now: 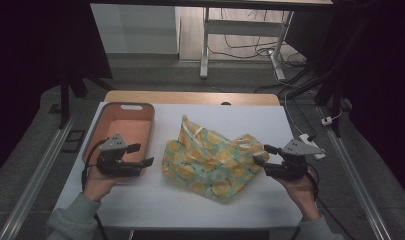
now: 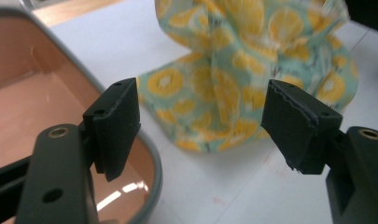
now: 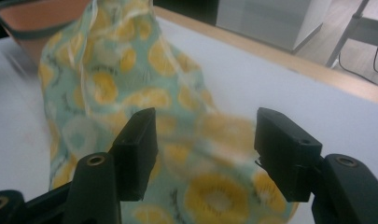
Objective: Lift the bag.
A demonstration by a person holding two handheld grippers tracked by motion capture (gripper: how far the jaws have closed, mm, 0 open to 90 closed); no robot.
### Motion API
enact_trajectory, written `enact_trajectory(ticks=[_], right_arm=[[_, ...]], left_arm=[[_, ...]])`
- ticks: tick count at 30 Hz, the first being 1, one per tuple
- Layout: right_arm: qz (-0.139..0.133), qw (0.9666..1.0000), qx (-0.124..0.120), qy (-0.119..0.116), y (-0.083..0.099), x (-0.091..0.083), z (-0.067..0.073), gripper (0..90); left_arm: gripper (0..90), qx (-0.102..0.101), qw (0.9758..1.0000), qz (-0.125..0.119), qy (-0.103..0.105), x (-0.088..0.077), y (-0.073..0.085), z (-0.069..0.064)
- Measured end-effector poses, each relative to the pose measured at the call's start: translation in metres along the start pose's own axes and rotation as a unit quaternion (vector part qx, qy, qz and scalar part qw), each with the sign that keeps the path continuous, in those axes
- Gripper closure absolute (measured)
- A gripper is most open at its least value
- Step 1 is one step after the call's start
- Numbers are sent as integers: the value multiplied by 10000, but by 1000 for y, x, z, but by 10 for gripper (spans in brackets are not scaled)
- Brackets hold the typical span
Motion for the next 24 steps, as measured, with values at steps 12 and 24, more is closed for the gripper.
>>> enact_trajectory(ticks=[12,24], right_arm=[[252,9995,183,-2,53,0,0,390],[331,9993,163,-3,56,6,0,389]], left_arm=[[283,58,9998,155,-145,-2,37,-12],[281,-53,9998,176,-83,3,39,-11]])
Point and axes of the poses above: each handheld gripper's, and its own axes: x roughly forward along the jaws, y roughly out of its underside, z roughly to its left, the point moved 1 cm from there along x, roughly forward along the jaws, and after that the axes turned 10 degrees about z, right-handed, at the moved point
